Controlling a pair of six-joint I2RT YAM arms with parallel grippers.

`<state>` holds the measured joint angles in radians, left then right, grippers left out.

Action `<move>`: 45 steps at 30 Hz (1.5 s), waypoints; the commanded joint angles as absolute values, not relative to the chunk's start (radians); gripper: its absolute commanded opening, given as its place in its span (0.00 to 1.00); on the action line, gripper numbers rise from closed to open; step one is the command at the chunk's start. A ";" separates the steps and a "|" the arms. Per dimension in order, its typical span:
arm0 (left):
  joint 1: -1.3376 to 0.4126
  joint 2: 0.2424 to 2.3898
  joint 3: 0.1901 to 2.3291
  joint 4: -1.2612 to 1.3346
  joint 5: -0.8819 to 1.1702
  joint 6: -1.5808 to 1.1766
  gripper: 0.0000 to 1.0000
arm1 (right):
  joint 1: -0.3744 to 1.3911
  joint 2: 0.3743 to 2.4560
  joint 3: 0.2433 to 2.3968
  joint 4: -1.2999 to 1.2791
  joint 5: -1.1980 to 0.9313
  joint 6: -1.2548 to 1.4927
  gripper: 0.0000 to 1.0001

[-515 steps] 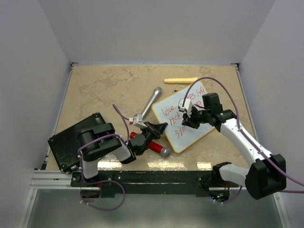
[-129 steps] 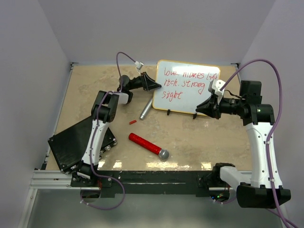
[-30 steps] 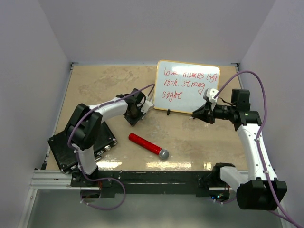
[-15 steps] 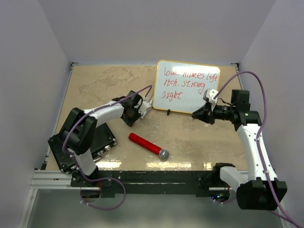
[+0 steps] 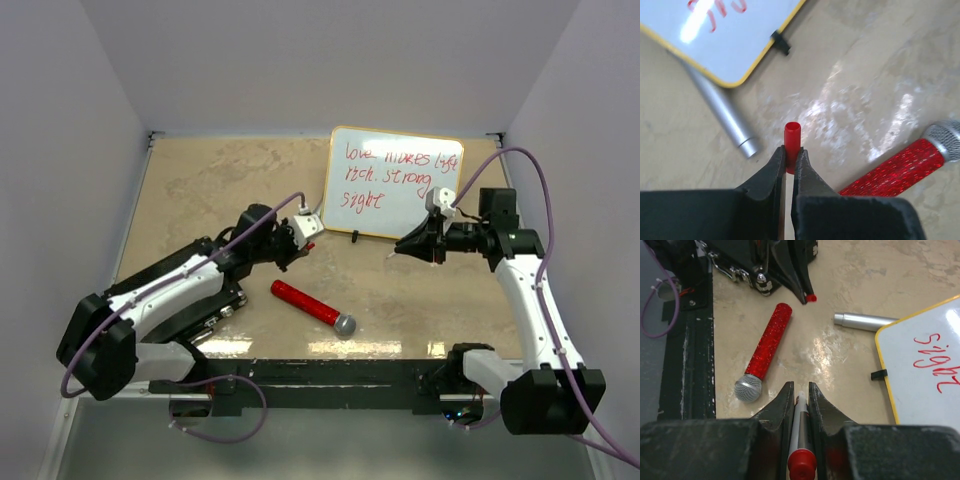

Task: Write a sentence on the whiteboard
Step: Pick up the pen cap from the center of the board, then insert the whiteboard marker without the cap into the pen cap.

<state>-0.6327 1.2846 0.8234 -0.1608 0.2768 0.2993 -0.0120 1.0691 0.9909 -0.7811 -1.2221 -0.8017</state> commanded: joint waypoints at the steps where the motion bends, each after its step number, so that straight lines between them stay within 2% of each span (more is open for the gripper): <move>1: -0.727 1.238 0.668 0.249 0.406 0.249 0.00 | -0.008 1.040 0.960 -0.641 -1.357 -0.645 0.00; 5: -0.802 1.302 0.632 0.467 0.384 0.199 0.00 | 0.054 0.980 0.870 -0.465 -1.319 -0.470 0.00; 6: -0.816 1.316 0.632 0.485 0.361 0.195 0.00 | 0.073 0.968 0.852 -0.365 -1.306 -0.375 0.00; 10: -0.879 1.399 0.684 0.518 0.325 0.206 0.00 | 0.133 0.940 0.799 -0.238 -1.243 -0.264 0.00; 17: -0.931 1.474 0.719 0.558 0.310 0.192 0.00 | 0.163 0.983 0.811 -0.244 -1.195 -0.270 0.00; 45: -0.933 1.466 0.698 0.606 0.295 0.160 0.00 | 0.204 1.035 0.816 -0.261 -1.046 -0.293 0.00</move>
<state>-0.9306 1.4754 0.6834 0.5377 0.2989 0.1734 0.1963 1.0275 0.8032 -0.2768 -1.0634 -0.2882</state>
